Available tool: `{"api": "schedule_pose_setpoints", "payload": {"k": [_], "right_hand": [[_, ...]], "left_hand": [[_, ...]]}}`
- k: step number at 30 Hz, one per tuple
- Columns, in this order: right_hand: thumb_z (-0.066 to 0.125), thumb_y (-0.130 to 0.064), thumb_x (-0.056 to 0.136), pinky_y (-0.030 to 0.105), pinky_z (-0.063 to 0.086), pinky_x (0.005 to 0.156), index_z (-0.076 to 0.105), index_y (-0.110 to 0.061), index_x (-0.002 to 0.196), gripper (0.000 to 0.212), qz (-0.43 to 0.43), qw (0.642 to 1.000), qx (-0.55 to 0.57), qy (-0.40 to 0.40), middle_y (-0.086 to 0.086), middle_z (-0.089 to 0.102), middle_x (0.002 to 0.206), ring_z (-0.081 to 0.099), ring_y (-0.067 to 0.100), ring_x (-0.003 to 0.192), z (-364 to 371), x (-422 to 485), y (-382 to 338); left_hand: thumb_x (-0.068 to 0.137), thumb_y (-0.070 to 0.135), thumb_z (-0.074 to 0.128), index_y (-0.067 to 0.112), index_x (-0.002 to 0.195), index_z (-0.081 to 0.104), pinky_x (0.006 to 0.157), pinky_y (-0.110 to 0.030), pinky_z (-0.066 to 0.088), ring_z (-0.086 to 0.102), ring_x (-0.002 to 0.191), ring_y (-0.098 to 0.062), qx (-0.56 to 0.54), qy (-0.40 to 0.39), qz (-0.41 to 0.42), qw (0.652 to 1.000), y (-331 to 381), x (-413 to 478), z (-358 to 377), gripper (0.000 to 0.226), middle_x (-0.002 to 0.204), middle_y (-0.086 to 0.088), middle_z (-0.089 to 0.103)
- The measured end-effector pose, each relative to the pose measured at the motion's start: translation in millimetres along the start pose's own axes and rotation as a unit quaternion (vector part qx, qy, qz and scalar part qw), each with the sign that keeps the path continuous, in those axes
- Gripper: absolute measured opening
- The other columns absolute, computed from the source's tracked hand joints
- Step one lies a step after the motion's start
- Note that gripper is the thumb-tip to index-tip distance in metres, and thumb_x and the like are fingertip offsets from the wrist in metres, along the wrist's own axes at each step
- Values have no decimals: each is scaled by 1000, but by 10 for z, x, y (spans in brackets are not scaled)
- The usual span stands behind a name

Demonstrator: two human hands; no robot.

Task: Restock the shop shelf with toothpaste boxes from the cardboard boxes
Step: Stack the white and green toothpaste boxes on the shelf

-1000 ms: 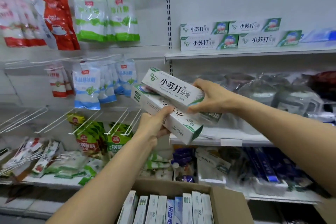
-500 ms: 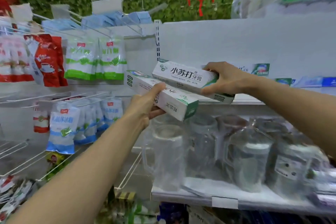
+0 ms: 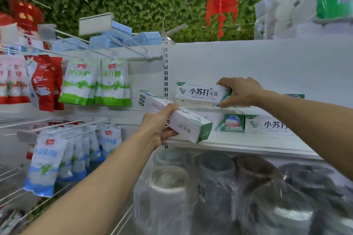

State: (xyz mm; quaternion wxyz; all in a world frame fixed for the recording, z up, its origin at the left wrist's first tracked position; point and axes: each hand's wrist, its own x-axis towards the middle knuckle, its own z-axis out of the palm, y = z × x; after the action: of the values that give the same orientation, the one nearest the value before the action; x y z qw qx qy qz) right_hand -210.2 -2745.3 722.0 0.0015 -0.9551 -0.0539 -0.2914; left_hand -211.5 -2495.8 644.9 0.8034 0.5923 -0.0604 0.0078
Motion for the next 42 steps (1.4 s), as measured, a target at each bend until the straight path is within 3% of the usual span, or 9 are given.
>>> {"api": "schedule_pose_setpoints", "payload": {"k": [7, 13, 23, 26, 28, 32, 35, 38, 42], "right_hand": [[73, -41, 70, 39, 32, 98, 48, -41, 125, 61, -17, 999, -11, -40, -15, 64, 112, 56, 15, 98, 394, 423, 187], [73, -41, 74, 37, 30, 99, 41, -43, 136, 70, -20, 998, -22, -56, -13, 59, 127, 53, 15, 112, 502, 555, 297], [58, -28, 92, 40, 38, 103, 23, -29, 150, 68, -13, 993, -71, -90, -5, 36, 151, 38, 21, 134, 596, 573, 264], [56, -21, 91, 44, 38, 104, 14, -26, 152, 74, -61, 996, -64, 3, -2, 23, 158, 31, 22, 139, 586, 479, 126], [61, -18, 88, 41, 46, 90, 11, -25, 152, 81, -125, 986, -63, 95, 1, 18, 159, 39, 26, 132, 532, 374, -14], [65, -6, 72, 36, 47, 66, 11, -21, 151, 97, -282, 919, -141, 239, 8, 14, 158, 55, 30, 101, 280, 145, -239], [59, -6, 73, 36, 47, 71, 23, -17, 150, 86, -308, 884, -232, 264, 9, 25, 156, 54, 27, 103, 59, 18, -217], [68, -13, 72, 35, 51, 68, 53, -9, 129, 59, -298, 870, -291, 262, 12, 60, 123, 61, 28, 93, -102, -64, 11], [71, -23, 74, 31, 45, 60, 58, -9, 115, 45, -212, 888, -346, 217, 8, 66, 95, 62, 27, 81, -205, -188, 407]], "left_hand": [[79, 24, 77, 8, 108, 56, 49, -35, 58, 69, 69, -23, -4, 1, -3, 1000, -105, 213, 183, 39, 80, -11, 67], [76, 24, 80, 6, 123, 51, 47, -33, 56, 71, 62, -19, 4, 25, 4, 1000, -174, 293, 201, 58, 90, -13, 70], [79, 22, 77, 4, 111, 53, 54, -35, 60, 72, 73, -25, -18, 62, 28, 998, -202, 270, 175, 44, 89, -13, 71], [85, 26, 71, 4, 105, 60, 61, -31, 57, 71, 79, -23, -8, 76, 52, 996, -194, 280, 175, 32, 91, -10, 73], [88, 27, 67, 6, 108, 61, 61, -27, 54, 70, 80, -21, 31, 66, 77, 994, -121, 279, 184, 29, 92, -8, 73], [87, 19, 69, 6, 108, 66, 45, -19, 49, 71, 61, -15, 153, -3, 135, 979, 165, 201, 332, 24, 82, -7, 74], [78, 21, 76, 9, 104, 70, 51, -27, 54, 71, 60, -19, 257, -56, 188, 946, 328, 151, 539, 29, 80, -11, 74], [76, 31, 78, 18, 104, 72, 67, -37, 60, 73, 72, -21, 352, -109, 239, 898, 410, 161, 761, 31, 89, -5, 75], [84, 59, 59, 27, 132, 56, 101, -41, 41, 56, 115, -16, 542, 6, 398, 740, 459, 264, 1093, 58, 122, 7, 64]]}}
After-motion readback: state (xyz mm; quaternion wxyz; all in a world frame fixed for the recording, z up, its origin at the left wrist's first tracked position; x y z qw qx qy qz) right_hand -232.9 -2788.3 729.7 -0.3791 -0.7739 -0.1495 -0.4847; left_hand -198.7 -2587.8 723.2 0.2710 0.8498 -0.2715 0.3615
